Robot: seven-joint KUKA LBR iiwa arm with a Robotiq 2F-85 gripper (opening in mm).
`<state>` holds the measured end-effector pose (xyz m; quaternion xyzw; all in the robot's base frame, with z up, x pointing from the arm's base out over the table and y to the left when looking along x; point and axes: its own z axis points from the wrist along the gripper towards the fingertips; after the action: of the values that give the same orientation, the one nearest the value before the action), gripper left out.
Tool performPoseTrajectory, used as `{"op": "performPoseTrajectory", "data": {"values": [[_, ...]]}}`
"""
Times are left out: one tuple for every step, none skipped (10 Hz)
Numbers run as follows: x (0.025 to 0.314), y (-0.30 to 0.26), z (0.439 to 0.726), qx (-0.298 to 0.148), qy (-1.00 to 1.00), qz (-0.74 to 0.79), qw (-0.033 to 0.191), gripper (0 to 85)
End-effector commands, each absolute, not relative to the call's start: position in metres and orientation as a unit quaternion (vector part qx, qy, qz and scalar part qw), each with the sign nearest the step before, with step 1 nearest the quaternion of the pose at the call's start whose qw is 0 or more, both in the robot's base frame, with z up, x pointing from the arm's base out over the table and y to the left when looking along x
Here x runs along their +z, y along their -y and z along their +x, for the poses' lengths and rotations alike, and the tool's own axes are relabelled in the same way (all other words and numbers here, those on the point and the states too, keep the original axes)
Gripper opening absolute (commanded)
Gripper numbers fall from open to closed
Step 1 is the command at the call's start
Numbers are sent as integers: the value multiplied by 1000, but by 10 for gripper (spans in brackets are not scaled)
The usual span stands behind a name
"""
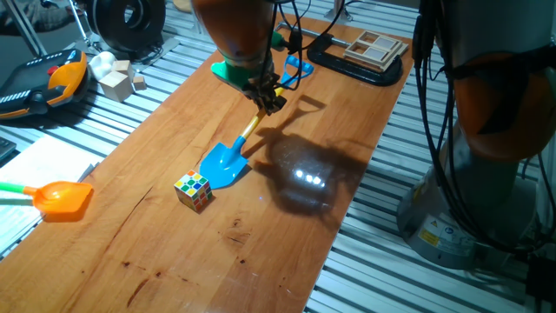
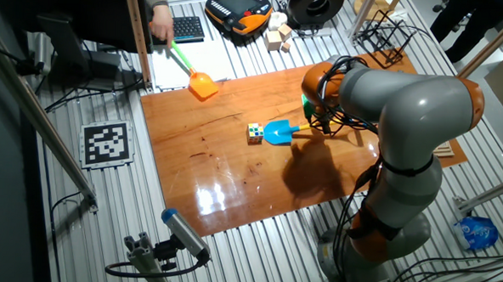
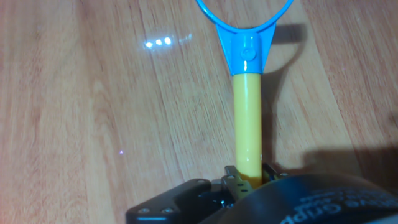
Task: Use a shovel to scoop up an object
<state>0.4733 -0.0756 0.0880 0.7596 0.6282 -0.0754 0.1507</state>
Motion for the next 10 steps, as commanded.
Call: {"op": "performPoseTrajectory", "data": {"values": [[88,75,473,-74,-628,760,149,0],[89,73,473,-74,-629,759,149,0],[90,73,473,-75,-630,758,149,0],[90,73,473,-74,-631,757,149,0],[90,73,473,-73,-632,757,148,0],[90,72,473,-73,-632,757,148,0],[90,72,473,-72,-632,757,147,0],[90,72,473,-73,-633,757,146,0],[90,71,473,-74,-634,756,147,0],[90,71,473,-73,-634,756,146,0]]}}
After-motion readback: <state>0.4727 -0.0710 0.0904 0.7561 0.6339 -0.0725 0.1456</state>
